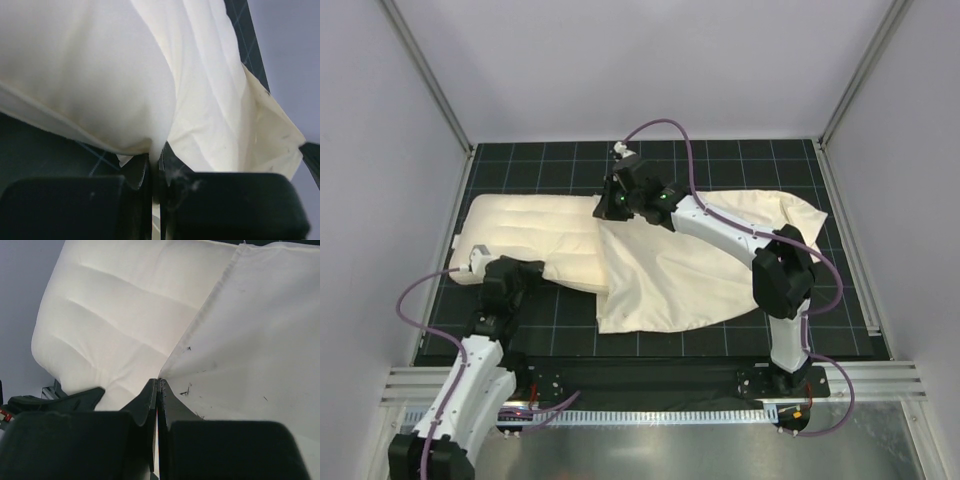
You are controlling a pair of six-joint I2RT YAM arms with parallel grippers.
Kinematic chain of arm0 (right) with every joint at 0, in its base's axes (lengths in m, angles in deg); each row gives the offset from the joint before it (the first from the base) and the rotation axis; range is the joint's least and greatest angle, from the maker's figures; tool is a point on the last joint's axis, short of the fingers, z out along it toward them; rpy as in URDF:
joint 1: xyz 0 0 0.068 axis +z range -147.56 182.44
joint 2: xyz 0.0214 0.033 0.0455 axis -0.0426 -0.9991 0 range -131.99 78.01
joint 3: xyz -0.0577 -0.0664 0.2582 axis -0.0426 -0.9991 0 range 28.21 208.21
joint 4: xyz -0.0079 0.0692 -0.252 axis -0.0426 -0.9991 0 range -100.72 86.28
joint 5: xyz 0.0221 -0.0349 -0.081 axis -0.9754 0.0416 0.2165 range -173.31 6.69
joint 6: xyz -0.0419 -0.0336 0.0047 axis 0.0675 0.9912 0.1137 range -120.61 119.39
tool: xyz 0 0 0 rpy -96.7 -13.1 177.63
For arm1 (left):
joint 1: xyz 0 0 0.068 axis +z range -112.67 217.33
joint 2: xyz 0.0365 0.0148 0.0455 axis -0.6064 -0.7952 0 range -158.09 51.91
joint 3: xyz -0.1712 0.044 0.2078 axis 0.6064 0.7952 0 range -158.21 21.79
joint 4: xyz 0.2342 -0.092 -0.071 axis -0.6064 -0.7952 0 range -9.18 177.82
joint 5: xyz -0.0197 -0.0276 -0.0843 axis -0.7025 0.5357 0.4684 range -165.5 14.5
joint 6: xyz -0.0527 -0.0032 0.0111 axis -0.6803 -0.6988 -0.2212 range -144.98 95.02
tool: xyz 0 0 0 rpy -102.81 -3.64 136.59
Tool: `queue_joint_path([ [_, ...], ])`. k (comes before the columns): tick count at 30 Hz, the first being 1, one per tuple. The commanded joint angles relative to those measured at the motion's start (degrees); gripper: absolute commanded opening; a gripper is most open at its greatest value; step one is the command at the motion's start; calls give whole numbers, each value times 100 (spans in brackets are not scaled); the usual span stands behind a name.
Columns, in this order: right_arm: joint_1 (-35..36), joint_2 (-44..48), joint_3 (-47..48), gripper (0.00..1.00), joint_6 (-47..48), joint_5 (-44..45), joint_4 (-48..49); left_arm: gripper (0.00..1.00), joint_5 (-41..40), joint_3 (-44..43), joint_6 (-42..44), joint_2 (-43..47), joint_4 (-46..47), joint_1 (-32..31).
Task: Put the pillow into the pillowcase
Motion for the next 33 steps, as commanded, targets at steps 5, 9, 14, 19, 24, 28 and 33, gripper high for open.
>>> queue_joint_path([
  [5, 25, -148, 590, 4, 7, 124, -157, 0, -1590, 106, -95, 381, 708, -1886],
  [9, 34, -122, 730, 4, -19, 98, -385, 0, -2100, 106, 28, 48, 752, -2152],
  [14, 113, -25, 845, 4, -81, 115, -588, 0, -2084, 106, 257, -558, 1383, -2196],
  [19, 175, -331, 1345, 4, -46, 115, -834, 0, -2223, -60, 327, -919, 1886, -2845],
  [24, 157, -517, 1574, 4, 7, 247, -1010, 0, -2963, -280, 503, -876, 1782, -3997],
  [28, 87, -491, 1461, 4, 77, 282, -1098, 0, -3024, -281, 407, -412, 1508, -4384],
  [33, -62, -359, 1206, 4, 95, 247, -1072, 0, -3209, -166, 537, -216, 1745, -4867],
])
